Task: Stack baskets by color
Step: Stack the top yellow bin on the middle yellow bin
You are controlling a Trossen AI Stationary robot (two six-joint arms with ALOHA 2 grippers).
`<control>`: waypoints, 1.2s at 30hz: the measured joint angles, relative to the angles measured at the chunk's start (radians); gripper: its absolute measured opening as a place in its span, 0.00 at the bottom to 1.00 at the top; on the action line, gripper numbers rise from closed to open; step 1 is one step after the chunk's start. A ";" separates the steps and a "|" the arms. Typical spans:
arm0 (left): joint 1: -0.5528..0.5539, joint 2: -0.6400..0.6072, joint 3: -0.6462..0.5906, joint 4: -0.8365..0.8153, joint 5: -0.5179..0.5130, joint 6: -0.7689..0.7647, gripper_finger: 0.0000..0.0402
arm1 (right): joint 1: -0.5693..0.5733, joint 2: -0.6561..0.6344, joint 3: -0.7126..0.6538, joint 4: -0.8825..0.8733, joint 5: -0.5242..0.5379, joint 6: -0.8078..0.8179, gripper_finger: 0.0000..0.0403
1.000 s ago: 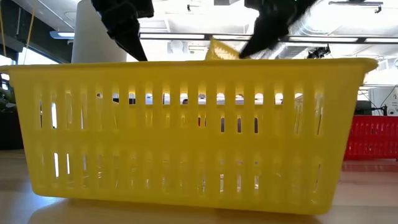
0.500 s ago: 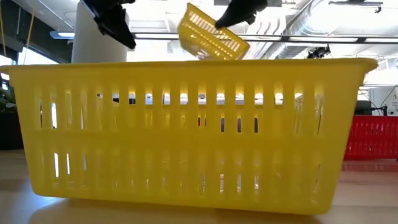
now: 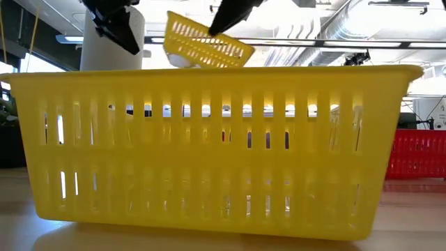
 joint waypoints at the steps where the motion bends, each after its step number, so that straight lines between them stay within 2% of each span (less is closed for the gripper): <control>1: 0.003 0.000 0.000 -0.008 0.000 0.000 0.33 | 0.004 0.023 0.025 -0.011 -0.002 0.001 0.00; 10: 0.005 0.000 -0.001 -0.077 0.001 -0.001 0.33 | 0.036 0.179 0.167 -0.048 -0.054 0.043 0.00; 17: 0.005 0.000 -0.001 -0.087 0.003 -0.001 0.33 | 0.054 0.235 0.172 -0.033 -0.055 0.111 0.00; 28: 0.005 0.000 -0.001 -0.087 0.004 0.000 0.33 | 0.062 0.311 0.172 0.006 -0.049 0.110 0.00; 36: 0.005 0.000 -0.001 -0.094 0.005 0.000 0.33 | 0.061 0.332 0.172 -0.036 -0.036 0.115 0.00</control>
